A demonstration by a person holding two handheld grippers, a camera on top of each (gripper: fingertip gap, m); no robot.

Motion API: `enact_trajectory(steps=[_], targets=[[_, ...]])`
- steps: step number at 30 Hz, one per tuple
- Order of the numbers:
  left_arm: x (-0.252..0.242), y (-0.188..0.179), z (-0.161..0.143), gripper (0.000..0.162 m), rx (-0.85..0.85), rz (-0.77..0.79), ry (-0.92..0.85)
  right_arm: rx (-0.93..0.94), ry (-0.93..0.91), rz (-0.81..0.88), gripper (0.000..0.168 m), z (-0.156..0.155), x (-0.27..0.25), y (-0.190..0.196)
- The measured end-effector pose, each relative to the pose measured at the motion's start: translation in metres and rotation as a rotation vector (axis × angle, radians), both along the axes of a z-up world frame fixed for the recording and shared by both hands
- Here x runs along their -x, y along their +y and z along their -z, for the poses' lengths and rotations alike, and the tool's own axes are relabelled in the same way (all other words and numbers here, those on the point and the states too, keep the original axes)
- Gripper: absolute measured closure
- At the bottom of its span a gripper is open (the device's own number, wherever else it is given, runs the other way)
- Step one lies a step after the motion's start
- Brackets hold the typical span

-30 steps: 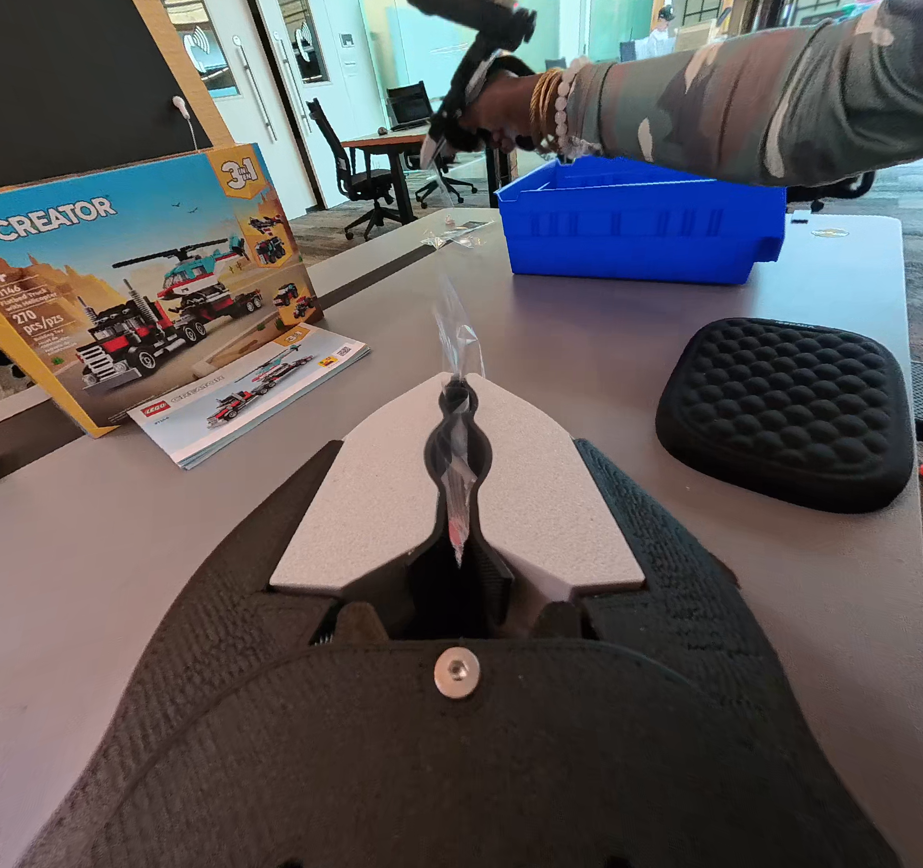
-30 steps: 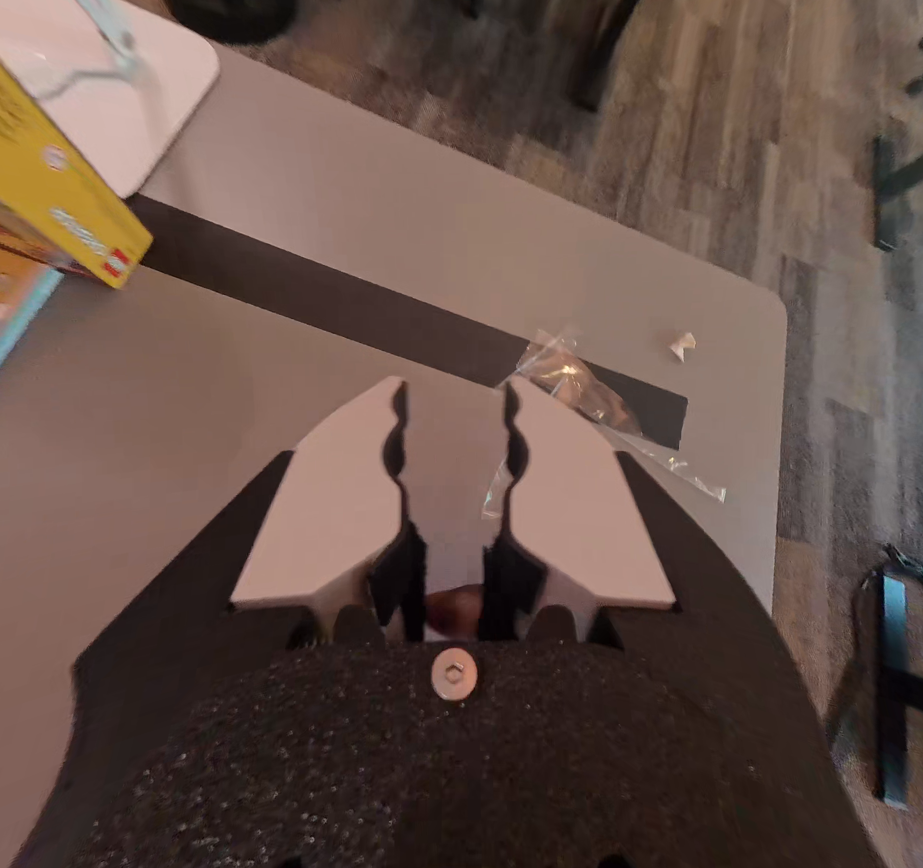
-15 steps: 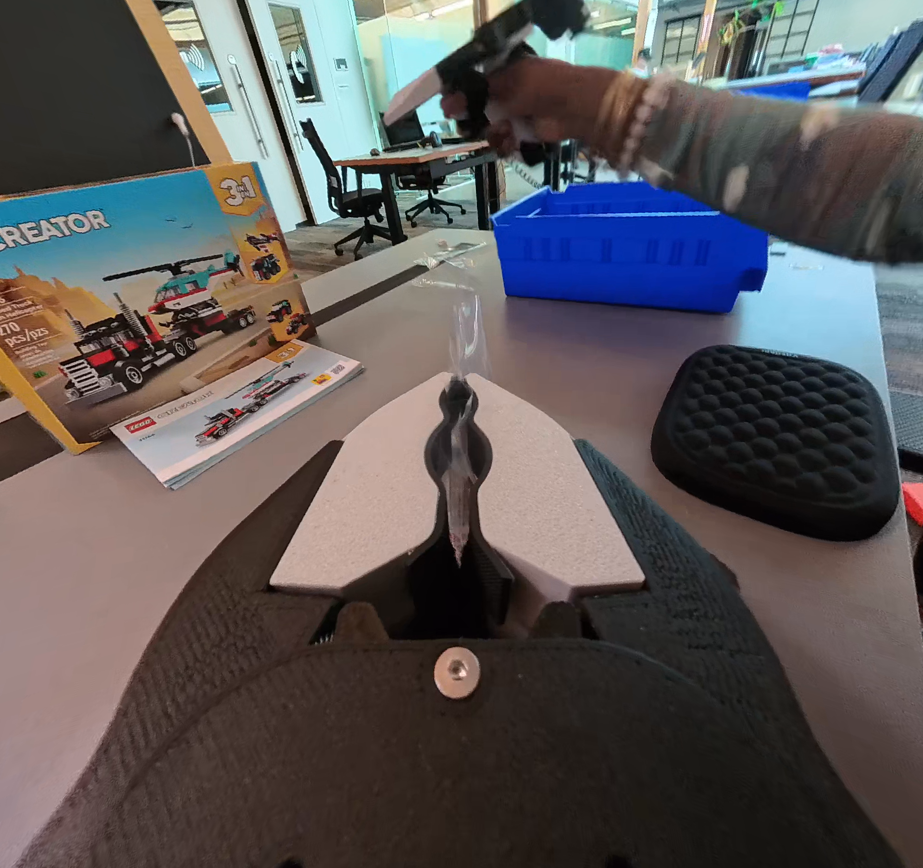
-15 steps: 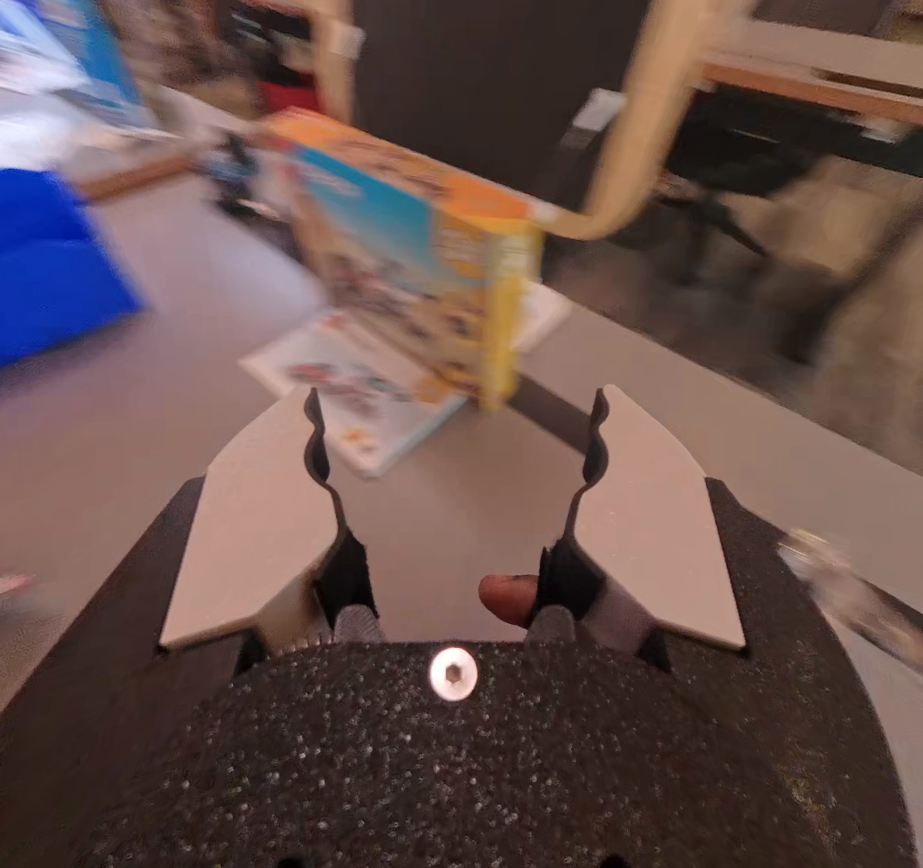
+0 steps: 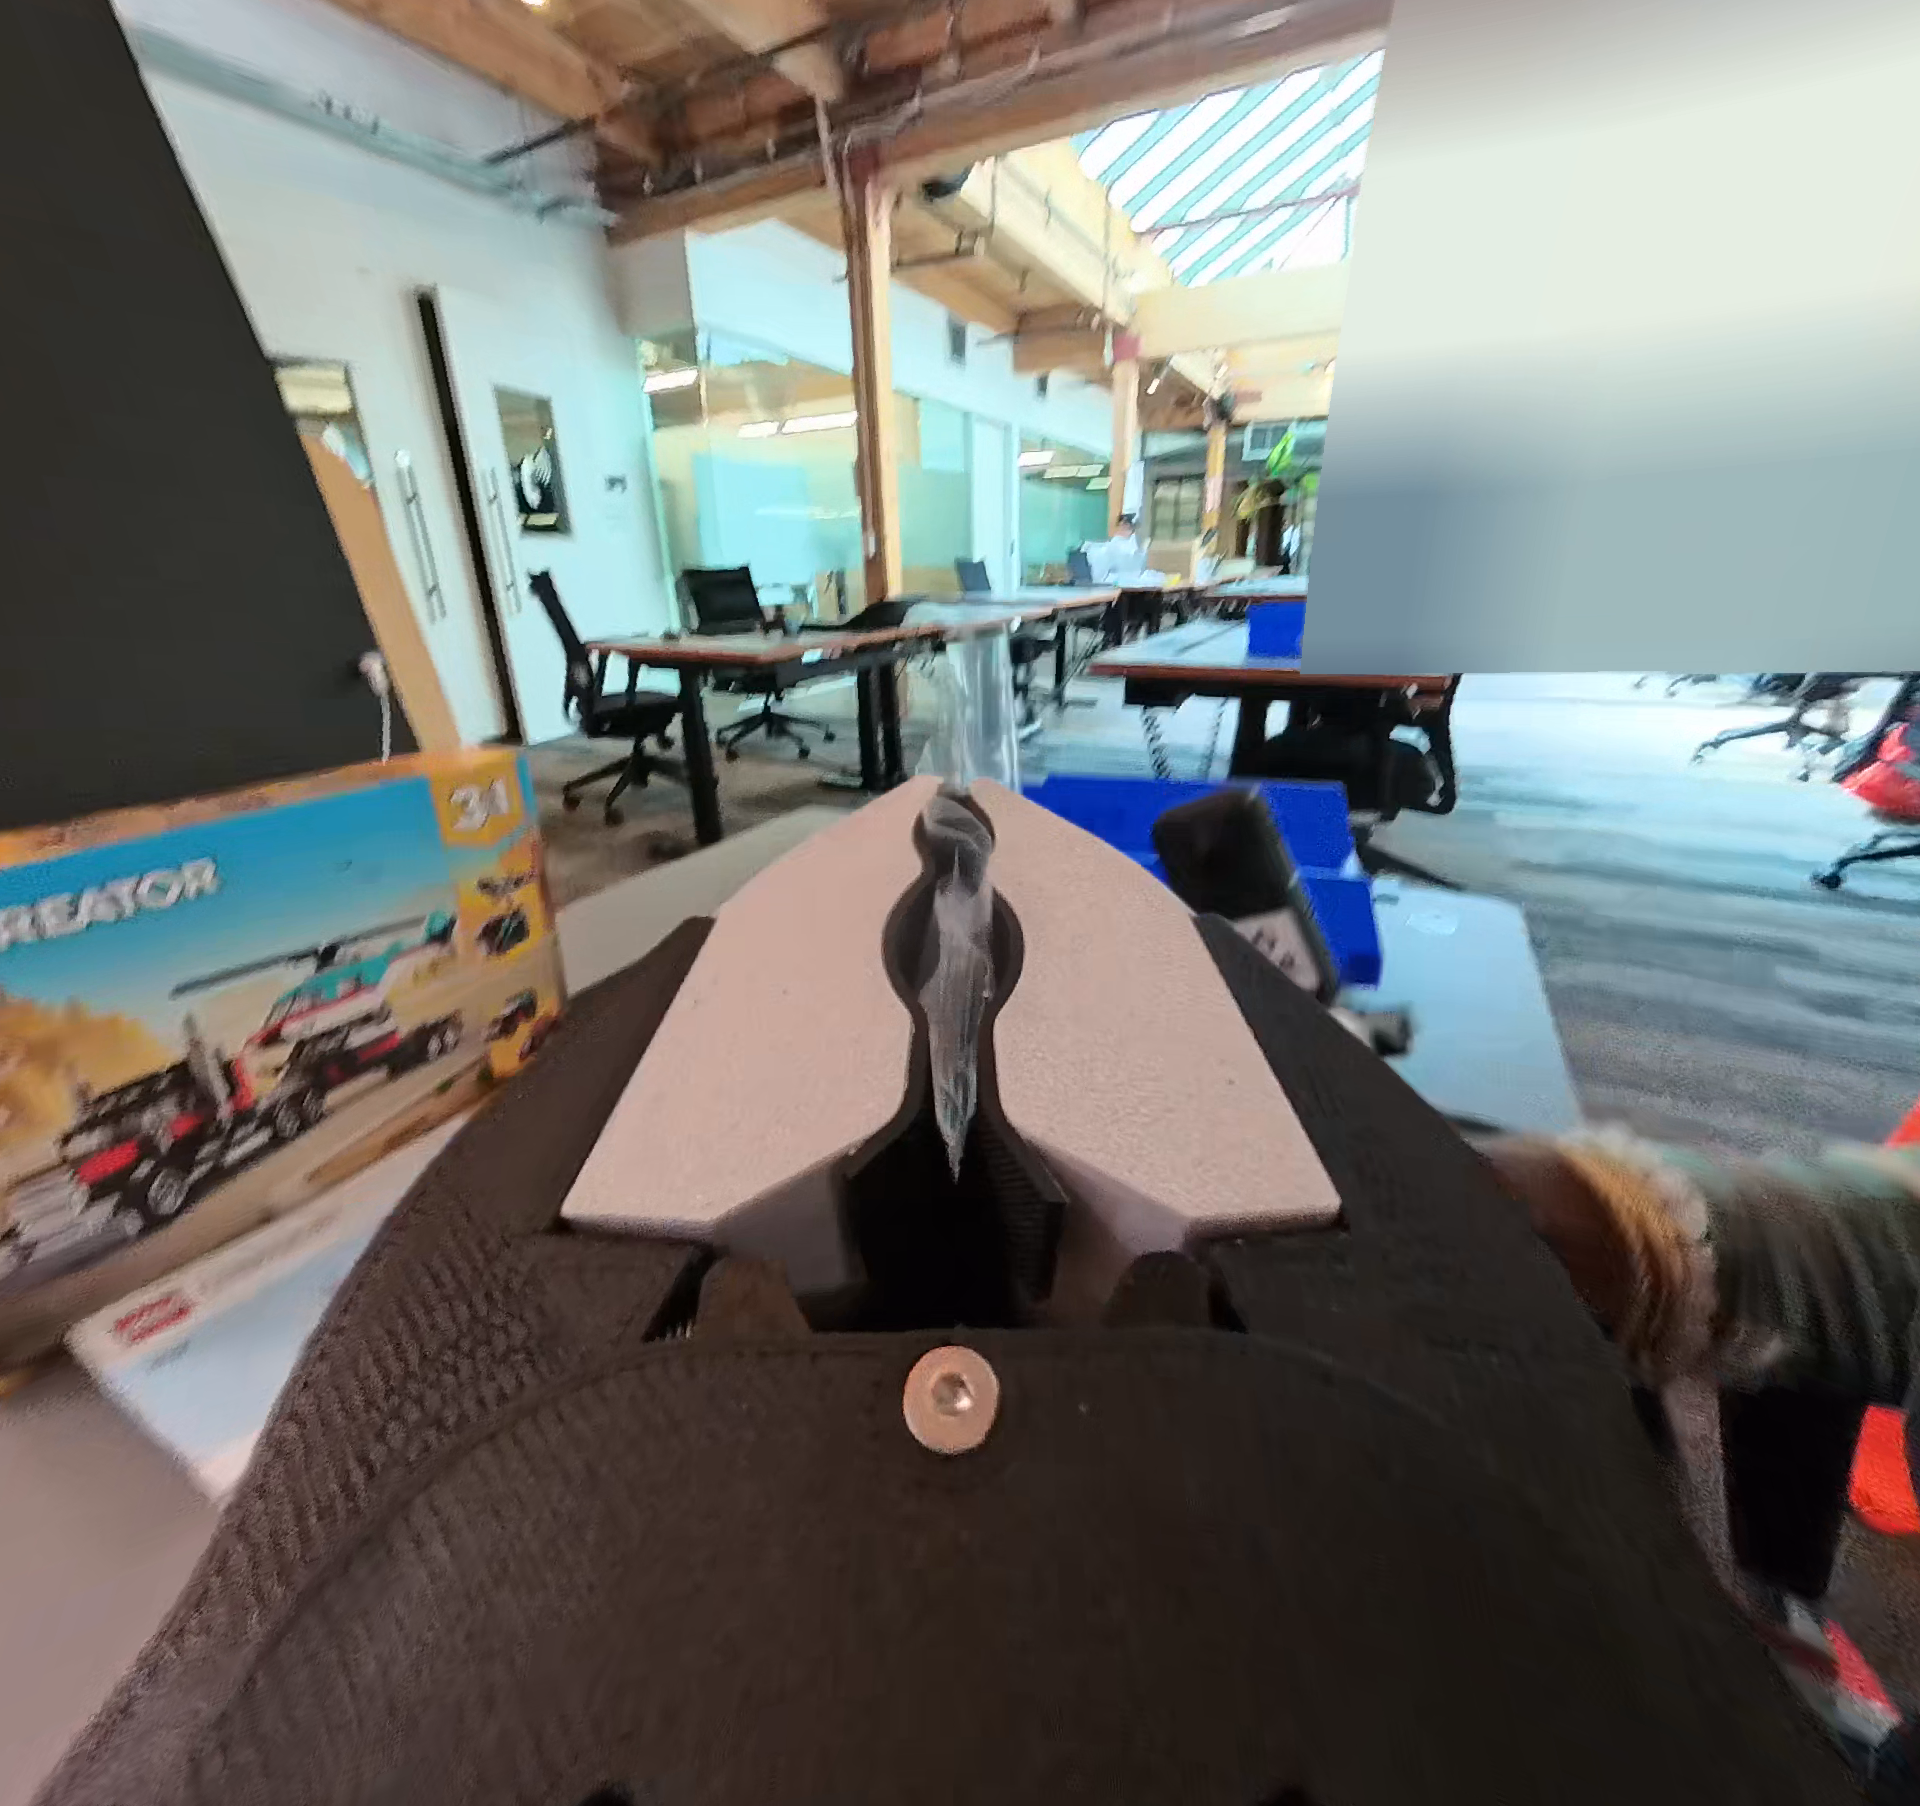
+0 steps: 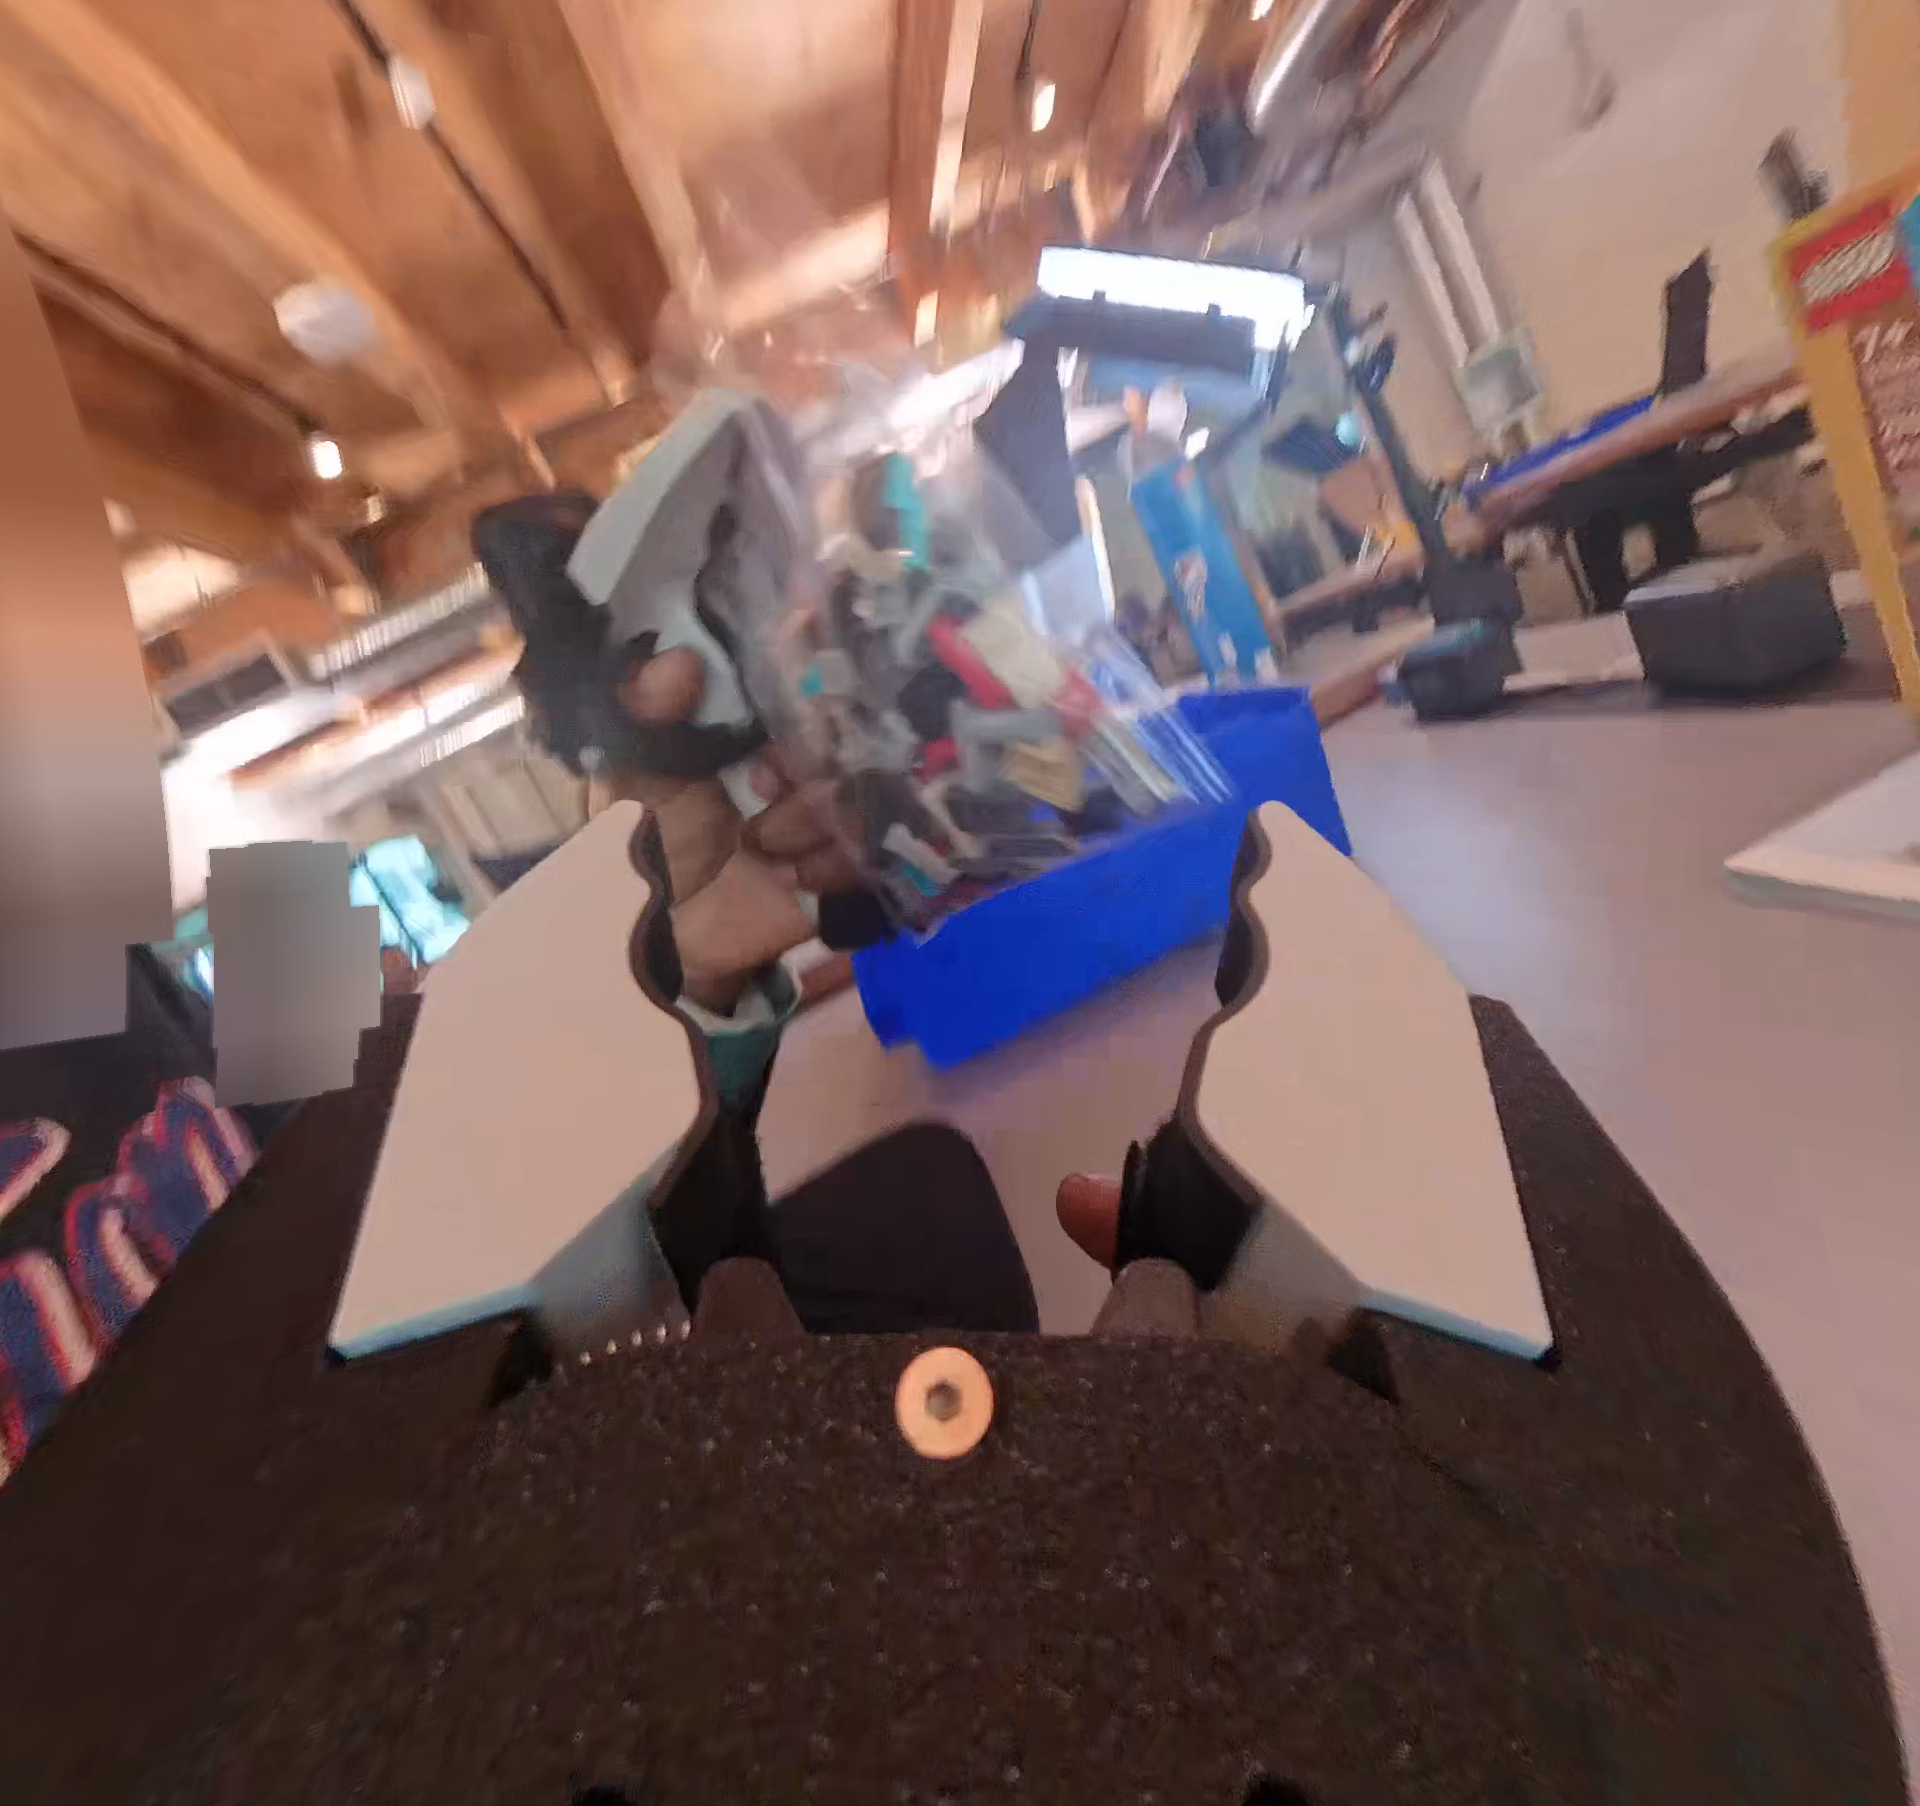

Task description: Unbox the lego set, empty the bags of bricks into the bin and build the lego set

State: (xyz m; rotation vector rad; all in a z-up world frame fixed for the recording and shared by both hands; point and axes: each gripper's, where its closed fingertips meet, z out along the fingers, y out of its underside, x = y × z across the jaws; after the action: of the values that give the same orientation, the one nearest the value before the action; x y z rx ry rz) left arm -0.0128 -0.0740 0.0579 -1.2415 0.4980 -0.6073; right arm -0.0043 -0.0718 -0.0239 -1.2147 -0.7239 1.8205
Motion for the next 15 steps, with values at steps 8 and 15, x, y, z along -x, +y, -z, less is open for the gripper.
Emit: enact_trajectory(steps=[8, 15], targets=[[-0.026, -0.018, -0.053, 0.162, -0.085, 0.122, -0.095, 0.088, 0.404, 0.003, 0.068, -0.048, -0.017, -0.003], [-0.052, -0.02, -0.041, 0.162, -0.059, 0.168, -0.092, -0.068, 0.612, -0.041, 0.151, -0.069, -0.045, -0.024]])
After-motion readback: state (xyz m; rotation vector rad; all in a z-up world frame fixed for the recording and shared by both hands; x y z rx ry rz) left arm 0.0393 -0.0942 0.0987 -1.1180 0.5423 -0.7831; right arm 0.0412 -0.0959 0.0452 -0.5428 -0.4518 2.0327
